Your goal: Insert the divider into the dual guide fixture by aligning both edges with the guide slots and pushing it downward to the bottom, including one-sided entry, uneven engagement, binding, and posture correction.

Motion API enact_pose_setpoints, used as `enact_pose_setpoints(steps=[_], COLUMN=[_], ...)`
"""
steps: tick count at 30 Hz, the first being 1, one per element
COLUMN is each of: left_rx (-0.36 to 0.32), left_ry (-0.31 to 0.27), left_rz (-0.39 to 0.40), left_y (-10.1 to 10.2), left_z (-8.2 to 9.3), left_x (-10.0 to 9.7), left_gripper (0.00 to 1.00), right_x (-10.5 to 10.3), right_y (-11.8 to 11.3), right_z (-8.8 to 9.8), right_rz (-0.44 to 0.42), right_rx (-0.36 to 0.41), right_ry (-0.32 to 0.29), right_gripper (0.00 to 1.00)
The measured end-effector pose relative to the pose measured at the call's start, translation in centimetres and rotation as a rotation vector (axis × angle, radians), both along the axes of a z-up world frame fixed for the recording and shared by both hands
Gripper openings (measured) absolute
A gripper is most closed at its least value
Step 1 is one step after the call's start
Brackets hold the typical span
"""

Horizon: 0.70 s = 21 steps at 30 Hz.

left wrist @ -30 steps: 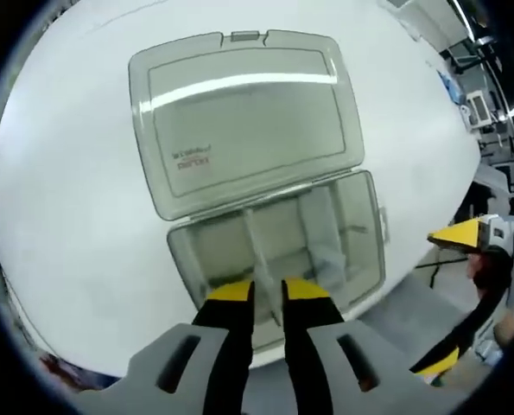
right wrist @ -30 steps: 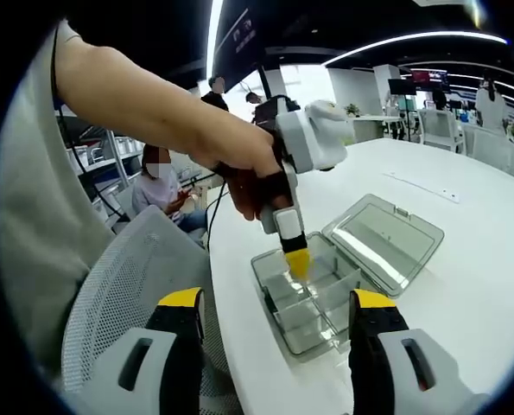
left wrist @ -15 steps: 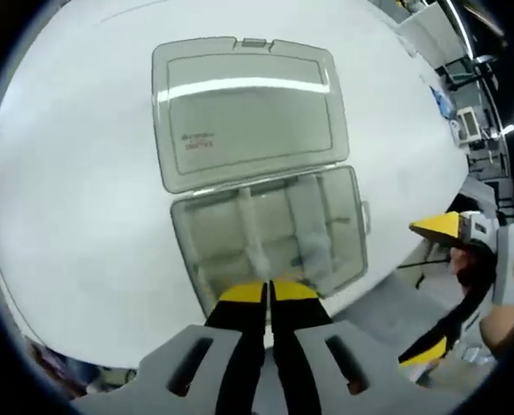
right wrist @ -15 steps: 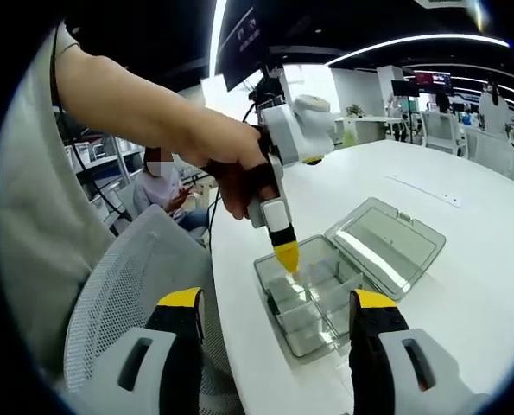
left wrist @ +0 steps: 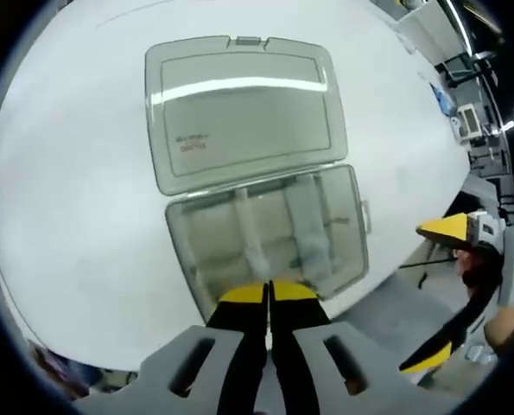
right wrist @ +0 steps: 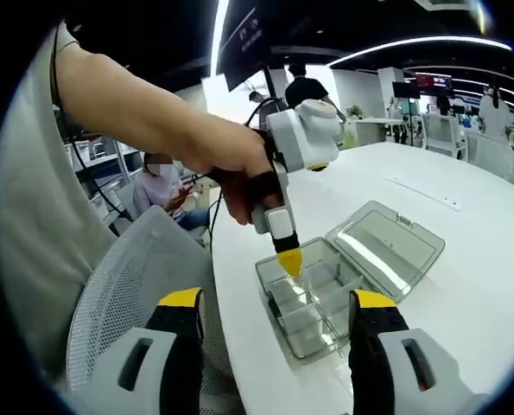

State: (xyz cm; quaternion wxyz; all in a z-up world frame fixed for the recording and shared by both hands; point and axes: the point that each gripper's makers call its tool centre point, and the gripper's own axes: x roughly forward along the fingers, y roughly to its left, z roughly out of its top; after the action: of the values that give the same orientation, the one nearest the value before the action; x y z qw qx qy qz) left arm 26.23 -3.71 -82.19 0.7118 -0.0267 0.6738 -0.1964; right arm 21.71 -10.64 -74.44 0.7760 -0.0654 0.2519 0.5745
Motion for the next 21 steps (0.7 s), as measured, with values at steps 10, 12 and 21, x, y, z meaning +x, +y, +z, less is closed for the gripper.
enact_pose_setpoints(steps=[10, 12, 21], left_rx=[-0.119, -0.125, -0.21], left_ry=[-0.133, -0.163, -0.28], left_rz=[-0.003, 0.005, -0.001], left_y=[0.3, 0.7, 0.9], left_z=[1.0, 1.5, 2.5], left_x=[0.2, 0.1, -1.0], left_gripper=[0.13, 0.14, 0.31], right_x=[0.0, -0.1, -0.4], right_y=[-0.3, -0.3, -0.6], right_z=[0.2, 0.2, 0.0], right_rz=[0.007, 0.01, 0.029], right_rx=[-0.006, -0.011, -0.018], right_ry=[-0.008, -0.013, -0.006], right_gripper=[0.67, 0.68, 0.72])
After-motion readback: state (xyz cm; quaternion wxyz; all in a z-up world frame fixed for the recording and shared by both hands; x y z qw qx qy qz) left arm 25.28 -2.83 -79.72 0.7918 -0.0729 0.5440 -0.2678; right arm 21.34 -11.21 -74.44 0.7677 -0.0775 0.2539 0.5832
